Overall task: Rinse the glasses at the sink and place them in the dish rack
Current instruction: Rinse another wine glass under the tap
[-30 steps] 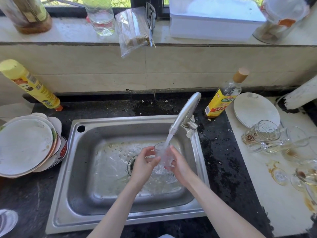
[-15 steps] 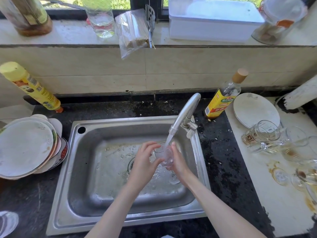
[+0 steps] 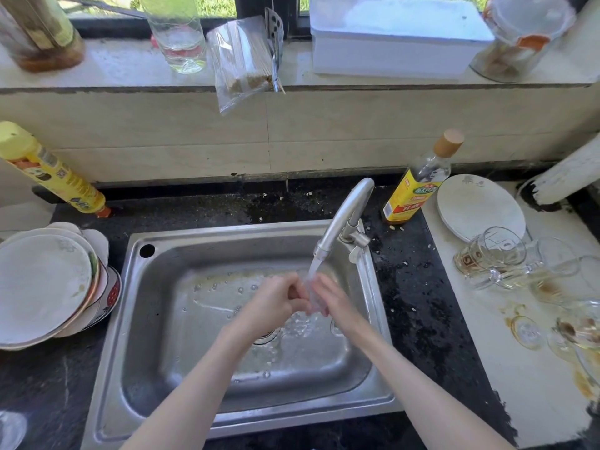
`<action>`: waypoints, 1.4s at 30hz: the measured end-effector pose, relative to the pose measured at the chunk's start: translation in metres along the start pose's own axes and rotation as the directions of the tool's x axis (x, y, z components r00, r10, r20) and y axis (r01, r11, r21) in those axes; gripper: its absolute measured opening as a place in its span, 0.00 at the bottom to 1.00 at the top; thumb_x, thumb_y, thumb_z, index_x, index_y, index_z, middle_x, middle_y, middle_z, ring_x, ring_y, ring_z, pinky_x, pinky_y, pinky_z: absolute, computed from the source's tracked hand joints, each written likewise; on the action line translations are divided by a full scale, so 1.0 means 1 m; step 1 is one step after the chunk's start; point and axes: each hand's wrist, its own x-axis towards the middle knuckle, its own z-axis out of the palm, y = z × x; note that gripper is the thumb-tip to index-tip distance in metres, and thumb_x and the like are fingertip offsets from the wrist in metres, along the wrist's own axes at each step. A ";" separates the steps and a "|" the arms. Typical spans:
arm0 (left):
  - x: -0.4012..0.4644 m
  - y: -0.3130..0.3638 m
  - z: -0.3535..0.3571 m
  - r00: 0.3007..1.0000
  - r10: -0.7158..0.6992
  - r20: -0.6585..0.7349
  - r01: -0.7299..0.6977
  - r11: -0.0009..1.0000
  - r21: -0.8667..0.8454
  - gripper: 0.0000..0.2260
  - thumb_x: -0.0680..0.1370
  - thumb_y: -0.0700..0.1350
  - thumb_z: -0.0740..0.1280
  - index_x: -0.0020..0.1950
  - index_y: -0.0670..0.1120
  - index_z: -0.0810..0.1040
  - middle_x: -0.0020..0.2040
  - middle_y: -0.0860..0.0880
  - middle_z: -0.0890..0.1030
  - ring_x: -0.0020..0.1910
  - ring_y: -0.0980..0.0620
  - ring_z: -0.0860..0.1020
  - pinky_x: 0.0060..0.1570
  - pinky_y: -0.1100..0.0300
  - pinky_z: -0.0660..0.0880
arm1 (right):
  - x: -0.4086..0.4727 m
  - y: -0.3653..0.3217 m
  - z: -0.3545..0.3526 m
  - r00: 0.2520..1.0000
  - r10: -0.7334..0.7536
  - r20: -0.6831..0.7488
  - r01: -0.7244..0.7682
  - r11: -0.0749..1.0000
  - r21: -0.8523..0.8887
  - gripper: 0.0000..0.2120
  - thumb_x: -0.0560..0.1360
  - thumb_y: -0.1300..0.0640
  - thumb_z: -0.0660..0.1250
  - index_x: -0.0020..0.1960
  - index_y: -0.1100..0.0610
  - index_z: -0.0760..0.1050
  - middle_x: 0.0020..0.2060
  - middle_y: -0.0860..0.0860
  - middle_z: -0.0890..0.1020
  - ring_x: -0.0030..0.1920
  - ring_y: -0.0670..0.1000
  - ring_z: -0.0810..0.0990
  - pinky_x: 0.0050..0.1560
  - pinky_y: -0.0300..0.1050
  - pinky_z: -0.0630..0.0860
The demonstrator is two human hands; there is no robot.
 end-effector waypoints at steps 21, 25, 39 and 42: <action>0.005 0.001 -0.011 0.989 0.047 0.141 -0.065 0.990 0.121 0.06 0.68 0.37 0.74 0.36 0.46 0.81 0.33 0.56 0.79 0.30 0.69 0.73 0.34 0.76 0.67 | 0.007 -0.003 0.004 0.995 0.100 -0.021 -0.100 0.995 0.016 0.22 0.82 0.45 0.45 0.47 0.56 0.73 0.29 0.43 0.77 0.22 0.38 0.70 0.22 0.31 0.63; 0.002 0.001 -0.004 0.996 0.058 0.067 -0.059 0.998 0.020 0.12 0.70 0.38 0.73 0.34 0.51 0.72 0.33 0.56 0.75 0.31 0.66 0.72 0.34 0.70 0.68 | 0.009 -0.002 0.007 0.995 0.071 -0.072 -0.070 0.997 0.011 0.19 0.82 0.47 0.50 0.53 0.60 0.72 0.39 0.47 0.76 0.29 0.36 0.74 0.30 0.29 0.67; 0.000 0.001 -0.007 0.936 0.081 0.342 -0.098 0.995 0.033 0.16 0.72 0.30 0.65 0.43 0.53 0.78 0.39 0.60 0.81 0.38 0.64 0.77 0.41 0.72 0.71 | 0.008 -0.005 0.002 0.988 0.157 -0.013 -0.157 0.987 -0.014 0.26 0.81 0.42 0.49 0.50 0.62 0.75 0.31 0.51 0.79 0.25 0.45 0.73 0.24 0.36 0.65; 0.002 -0.008 -0.008 0.954 0.003 0.300 -0.029 0.996 0.082 0.13 0.70 0.32 0.70 0.41 0.50 0.84 0.39 0.55 0.83 0.37 0.67 0.78 0.43 0.71 0.73 | 0.010 -0.004 0.001 0.976 0.217 0.013 -0.216 0.975 -0.057 0.31 0.79 0.36 0.43 0.49 0.58 0.75 0.29 0.51 0.77 0.25 0.45 0.71 0.25 0.37 0.62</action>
